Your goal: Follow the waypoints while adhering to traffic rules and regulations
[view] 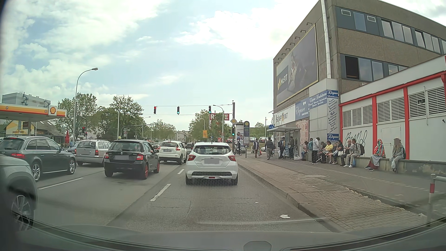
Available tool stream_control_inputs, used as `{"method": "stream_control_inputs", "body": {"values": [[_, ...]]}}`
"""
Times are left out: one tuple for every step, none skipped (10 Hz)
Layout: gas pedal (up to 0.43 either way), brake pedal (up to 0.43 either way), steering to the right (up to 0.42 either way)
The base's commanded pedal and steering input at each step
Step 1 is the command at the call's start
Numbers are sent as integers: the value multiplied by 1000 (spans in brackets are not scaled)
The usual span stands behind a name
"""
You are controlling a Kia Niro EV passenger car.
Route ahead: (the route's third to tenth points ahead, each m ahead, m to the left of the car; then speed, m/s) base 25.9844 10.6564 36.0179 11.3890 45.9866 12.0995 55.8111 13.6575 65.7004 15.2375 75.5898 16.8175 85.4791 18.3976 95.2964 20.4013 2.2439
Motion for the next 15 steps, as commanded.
{"method": "stream_control_inputs", "body": {"values": [[390, 24, -12], [398, 30, -14], [398, 24, -16], [398, 24, -20], [409, 24, -21], [409, 24, -22], [409, 30, -25], [409, 24, -28], [409, 24, -33], [409, 30, -41], [398, 24, -43], [378, 24, -43], [370, 24, -43], [358, 24, -43], [350, 24, -43]]}}
